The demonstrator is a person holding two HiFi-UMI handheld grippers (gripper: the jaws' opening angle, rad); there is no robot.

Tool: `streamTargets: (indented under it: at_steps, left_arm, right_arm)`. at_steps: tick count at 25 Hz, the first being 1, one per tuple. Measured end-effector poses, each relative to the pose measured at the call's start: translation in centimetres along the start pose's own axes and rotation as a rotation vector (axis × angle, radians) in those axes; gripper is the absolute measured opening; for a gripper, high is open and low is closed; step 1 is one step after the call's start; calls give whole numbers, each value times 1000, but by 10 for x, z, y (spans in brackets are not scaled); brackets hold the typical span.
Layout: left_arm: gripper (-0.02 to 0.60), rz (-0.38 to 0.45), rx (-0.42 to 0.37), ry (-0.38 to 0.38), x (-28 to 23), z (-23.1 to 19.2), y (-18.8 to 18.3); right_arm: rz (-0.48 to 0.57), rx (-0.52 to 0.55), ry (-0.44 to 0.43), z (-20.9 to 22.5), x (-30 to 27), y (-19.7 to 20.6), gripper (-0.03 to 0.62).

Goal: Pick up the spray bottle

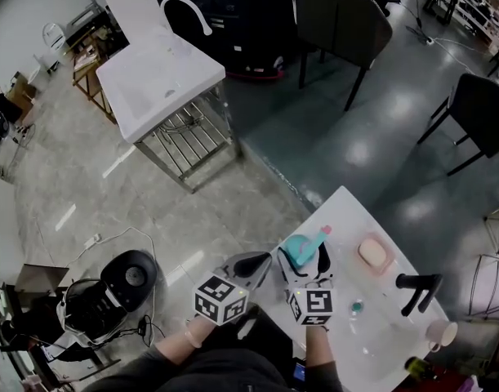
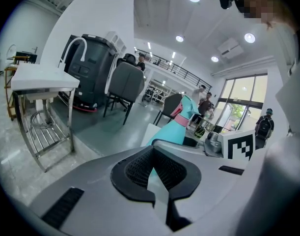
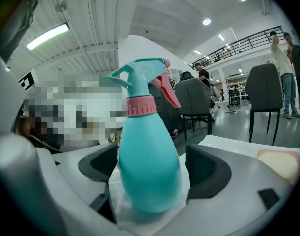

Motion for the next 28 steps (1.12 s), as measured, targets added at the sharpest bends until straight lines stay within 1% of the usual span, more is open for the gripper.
streamTargets:
  at_steps: [4, 7, 13, 18, 23, 28]
  left_arm:
    - [6, 5, 11, -24, 1, -7, 0]
    - [6, 7, 22, -34, 1, -11, 0]
    - [6, 9, 36, -55, 5, -20, 5]
    - [6, 8, 49, -72, 10, -22, 8]
    - [6, 11, 46, -71, 8, -20, 8]
    - [6, 13, 42, -69, 11, -17, 8]
  right_arm:
    - [-2, 10, -8, -3, -10, 2, 374]
    - [-14, 34, -8, -5, -16, 7, 373]
    - [-5, 91, -4, -6, -24, 13, 373]
    - [-3, 101, -6, -6, -26, 14, 373]
    - [-2, 106, -7, -5, -26, 13, 373]
    - [-15, 99, 17, 0, -23, 12, 373]
Point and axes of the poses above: the fingertips, and each gripper's own axes: x backward along the fingers, z to its right, y out of its underside, the point moved 9 cm from there along x, backward along the fingers, and after that the axes turned 12 degrees about y, right-handed, at the moved point
